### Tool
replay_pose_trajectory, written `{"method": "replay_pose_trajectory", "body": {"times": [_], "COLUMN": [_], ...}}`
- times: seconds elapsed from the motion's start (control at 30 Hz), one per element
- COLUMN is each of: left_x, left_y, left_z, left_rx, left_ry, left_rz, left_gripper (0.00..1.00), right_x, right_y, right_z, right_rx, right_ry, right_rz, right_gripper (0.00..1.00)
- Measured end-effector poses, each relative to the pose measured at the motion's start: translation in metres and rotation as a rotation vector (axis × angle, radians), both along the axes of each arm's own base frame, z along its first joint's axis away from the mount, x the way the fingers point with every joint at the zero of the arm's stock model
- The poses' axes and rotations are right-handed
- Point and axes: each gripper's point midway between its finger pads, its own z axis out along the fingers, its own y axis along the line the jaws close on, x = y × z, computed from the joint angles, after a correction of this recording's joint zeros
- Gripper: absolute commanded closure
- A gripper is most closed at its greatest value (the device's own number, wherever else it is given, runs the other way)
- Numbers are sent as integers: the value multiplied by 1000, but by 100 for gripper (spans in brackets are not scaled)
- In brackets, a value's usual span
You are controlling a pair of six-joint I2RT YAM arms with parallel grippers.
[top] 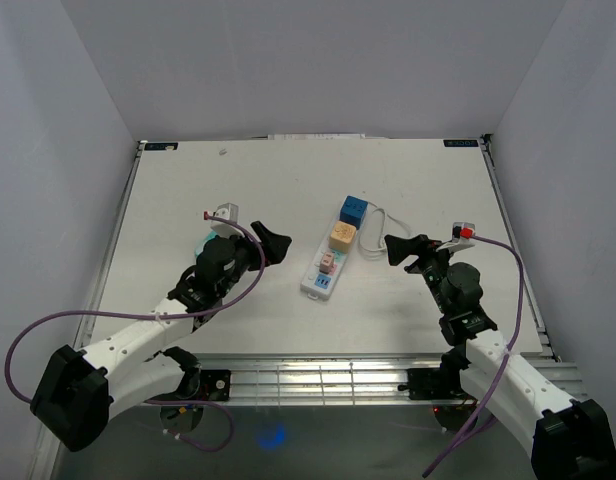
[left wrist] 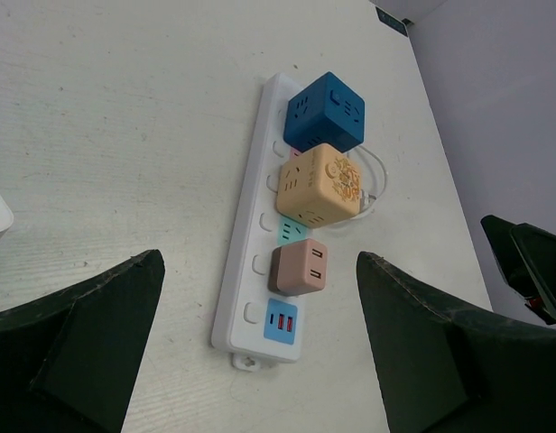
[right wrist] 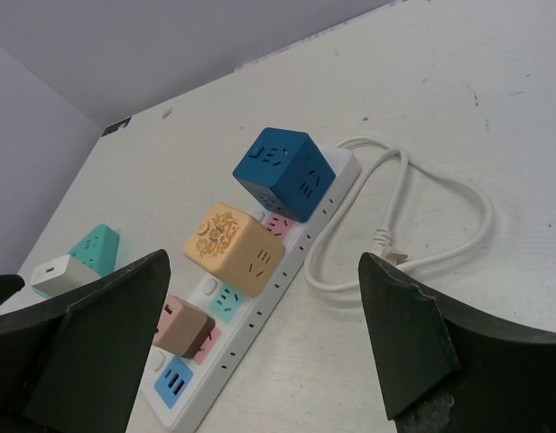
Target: Insert the plug
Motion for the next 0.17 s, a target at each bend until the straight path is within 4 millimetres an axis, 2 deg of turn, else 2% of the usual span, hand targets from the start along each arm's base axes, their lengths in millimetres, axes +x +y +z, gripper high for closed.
{"method": "replay_pose_trajectory", "body": {"times": [0.17], "left_x": [-1], "left_y": [2], "left_z": [5], "left_rx": [-10], "left_ry": [-16], "left_rz": [7], "left_gripper": [2], "right_x": [0], "right_y": [1], "right_z": [0], "right_rx": [1], "right_ry": [-1], "right_rz": [3], "right_gripper": [10]}}
